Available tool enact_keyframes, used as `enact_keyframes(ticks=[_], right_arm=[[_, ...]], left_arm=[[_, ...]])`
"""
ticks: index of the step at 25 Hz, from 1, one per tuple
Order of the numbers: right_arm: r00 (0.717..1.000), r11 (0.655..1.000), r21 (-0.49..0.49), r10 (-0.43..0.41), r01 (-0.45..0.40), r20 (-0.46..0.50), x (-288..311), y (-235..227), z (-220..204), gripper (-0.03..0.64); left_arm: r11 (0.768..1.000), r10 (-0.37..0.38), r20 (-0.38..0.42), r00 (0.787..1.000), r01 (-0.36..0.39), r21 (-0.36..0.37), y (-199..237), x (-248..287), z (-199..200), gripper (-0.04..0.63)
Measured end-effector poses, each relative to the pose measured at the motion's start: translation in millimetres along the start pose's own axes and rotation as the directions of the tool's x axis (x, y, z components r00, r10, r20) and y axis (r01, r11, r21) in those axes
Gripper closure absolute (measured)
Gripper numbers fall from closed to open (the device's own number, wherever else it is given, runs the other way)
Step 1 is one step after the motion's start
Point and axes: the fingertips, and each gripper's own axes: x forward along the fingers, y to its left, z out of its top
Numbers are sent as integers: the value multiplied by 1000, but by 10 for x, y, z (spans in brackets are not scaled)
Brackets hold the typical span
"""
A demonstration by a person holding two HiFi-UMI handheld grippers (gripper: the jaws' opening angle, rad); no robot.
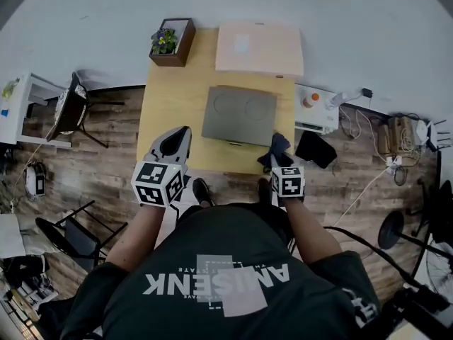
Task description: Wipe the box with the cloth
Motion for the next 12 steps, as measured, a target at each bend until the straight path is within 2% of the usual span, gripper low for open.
enact_keyframes(ticks=[4,7,12], right_arm=[[991,985,108,-132,131,3,50,98,4,535],[980,953,233,-196,195,-19,69,167,-14,535],[955,893,346,-292,289,-44,85,264,27,535]], left_arm=[[997,-58,6,998,58,46,292,-44,6,594],[996,-81,11,997,81,28,516,-90,14,594],[990,-133,17,991,133,42,760,-198,46,594]])
